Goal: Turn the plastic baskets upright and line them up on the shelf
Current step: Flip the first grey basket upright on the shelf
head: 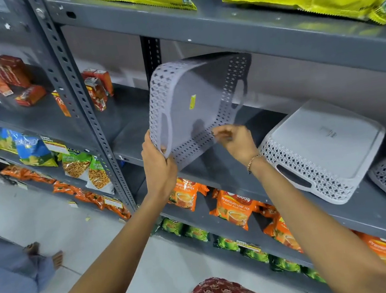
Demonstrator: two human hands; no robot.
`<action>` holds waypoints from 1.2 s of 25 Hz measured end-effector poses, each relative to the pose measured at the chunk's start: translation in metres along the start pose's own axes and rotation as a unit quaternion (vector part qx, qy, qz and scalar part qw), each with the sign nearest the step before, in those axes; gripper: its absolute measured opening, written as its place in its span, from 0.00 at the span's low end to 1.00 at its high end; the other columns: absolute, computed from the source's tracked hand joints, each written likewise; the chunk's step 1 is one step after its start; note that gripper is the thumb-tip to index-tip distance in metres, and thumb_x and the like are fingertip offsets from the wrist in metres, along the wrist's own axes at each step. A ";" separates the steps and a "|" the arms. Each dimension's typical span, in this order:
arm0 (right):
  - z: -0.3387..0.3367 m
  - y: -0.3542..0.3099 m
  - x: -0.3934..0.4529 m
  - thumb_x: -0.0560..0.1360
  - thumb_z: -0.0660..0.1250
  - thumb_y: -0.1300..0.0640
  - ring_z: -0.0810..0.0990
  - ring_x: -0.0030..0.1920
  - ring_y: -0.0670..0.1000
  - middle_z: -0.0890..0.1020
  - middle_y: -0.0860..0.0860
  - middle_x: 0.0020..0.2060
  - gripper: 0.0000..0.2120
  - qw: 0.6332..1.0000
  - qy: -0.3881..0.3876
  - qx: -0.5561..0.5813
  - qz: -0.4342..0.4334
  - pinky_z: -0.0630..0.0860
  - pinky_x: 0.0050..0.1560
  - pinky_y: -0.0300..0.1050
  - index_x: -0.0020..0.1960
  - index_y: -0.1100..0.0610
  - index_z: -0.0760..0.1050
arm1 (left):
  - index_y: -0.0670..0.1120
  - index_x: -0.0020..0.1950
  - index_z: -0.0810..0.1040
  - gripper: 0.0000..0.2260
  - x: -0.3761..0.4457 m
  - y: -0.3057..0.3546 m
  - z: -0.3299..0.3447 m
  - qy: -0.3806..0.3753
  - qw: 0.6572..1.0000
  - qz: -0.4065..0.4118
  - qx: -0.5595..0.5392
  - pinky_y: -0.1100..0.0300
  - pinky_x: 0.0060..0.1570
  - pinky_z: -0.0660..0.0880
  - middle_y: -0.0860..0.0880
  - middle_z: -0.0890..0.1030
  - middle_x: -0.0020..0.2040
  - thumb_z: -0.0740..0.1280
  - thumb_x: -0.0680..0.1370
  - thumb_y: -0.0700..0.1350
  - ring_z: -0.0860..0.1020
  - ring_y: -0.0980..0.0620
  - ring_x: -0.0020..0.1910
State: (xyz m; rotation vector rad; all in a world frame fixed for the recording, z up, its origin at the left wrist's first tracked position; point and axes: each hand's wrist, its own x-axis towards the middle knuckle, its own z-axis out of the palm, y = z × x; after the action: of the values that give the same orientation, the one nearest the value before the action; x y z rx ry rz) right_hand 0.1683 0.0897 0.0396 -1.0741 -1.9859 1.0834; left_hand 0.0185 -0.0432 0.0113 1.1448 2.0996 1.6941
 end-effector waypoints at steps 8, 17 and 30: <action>-0.013 0.055 0.014 0.71 0.62 0.72 0.72 0.66 0.60 0.74 0.57 0.67 0.25 0.894 -0.172 -0.414 -0.020 0.67 0.71 0.52 0.67 0.58 0.71 | 0.35 0.59 0.73 0.14 0.049 -0.013 0.000 0.024 0.970 -0.226 0.088 0.44 0.53 0.75 0.35 0.77 0.58 0.55 0.77 0.36 0.76 0.34 0.55; -0.008 0.028 0.038 0.69 0.61 0.74 0.79 0.55 0.63 0.83 0.61 0.51 0.18 0.881 -0.102 -0.460 -0.043 0.78 0.56 0.54 0.53 0.60 0.79 | 0.30 0.61 0.72 0.16 0.109 -0.040 0.001 -0.031 0.939 -0.302 0.162 0.45 0.60 0.73 0.31 0.75 0.63 0.59 0.76 0.38 0.74 0.32 0.61; -0.006 0.024 0.043 0.68 0.63 0.72 0.78 0.56 0.61 0.82 0.60 0.52 0.18 0.862 -0.142 -0.485 -0.045 0.73 0.59 0.52 0.55 0.61 0.76 | 0.42 0.59 0.71 0.11 0.065 -0.002 0.069 -0.319 0.831 0.137 0.435 0.47 0.51 0.75 0.38 0.80 0.54 0.60 0.77 0.37 0.78 0.36 0.55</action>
State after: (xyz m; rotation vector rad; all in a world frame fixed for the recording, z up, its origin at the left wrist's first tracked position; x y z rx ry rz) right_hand 0.1614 0.1368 0.0269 -1.3036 -2.8915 0.1010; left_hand 0.0145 0.0513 0.0069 1.9585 2.2760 0.1750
